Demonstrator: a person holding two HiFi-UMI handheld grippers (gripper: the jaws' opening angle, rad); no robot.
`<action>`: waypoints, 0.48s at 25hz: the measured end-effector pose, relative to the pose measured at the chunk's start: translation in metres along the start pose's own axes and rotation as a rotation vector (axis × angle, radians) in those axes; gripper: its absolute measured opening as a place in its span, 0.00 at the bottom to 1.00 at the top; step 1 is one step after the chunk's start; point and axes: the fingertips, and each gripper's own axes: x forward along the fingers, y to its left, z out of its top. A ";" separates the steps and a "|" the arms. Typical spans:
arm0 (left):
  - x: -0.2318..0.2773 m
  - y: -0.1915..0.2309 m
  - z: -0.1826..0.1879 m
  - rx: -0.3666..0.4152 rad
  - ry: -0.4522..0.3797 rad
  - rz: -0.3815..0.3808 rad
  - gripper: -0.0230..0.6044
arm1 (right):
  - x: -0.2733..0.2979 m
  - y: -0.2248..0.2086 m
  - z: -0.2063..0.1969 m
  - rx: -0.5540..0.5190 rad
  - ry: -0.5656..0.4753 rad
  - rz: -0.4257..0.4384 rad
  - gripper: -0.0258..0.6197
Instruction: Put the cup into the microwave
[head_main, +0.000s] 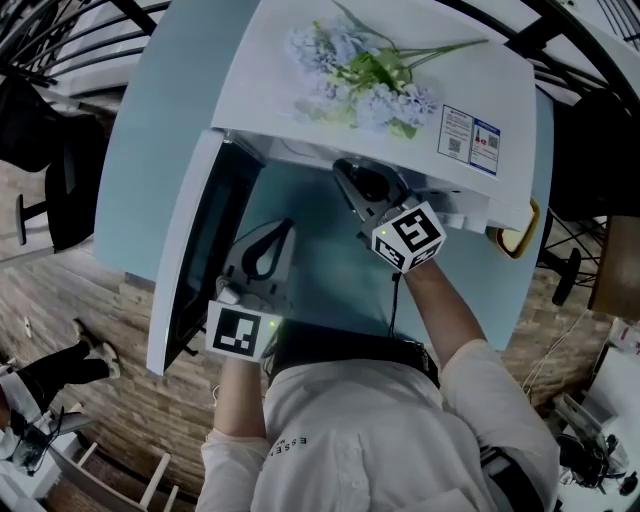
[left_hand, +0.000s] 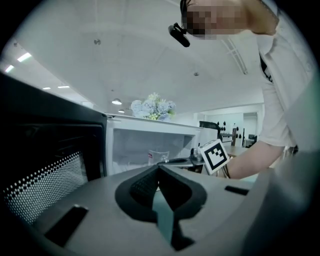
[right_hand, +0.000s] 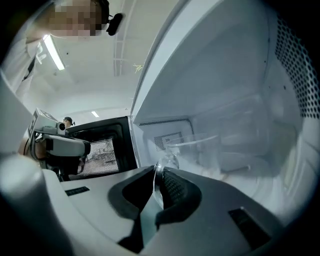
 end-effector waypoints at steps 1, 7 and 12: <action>0.001 0.000 0.000 0.000 -0.002 0.000 0.04 | 0.001 0.000 0.000 0.001 -0.002 0.001 0.09; 0.003 -0.004 -0.002 0.009 0.001 -0.004 0.04 | 0.003 -0.002 -0.006 -0.005 0.024 -0.016 0.09; 0.000 -0.006 -0.005 -0.005 0.012 -0.002 0.04 | -0.001 -0.001 -0.014 0.006 0.058 -0.021 0.23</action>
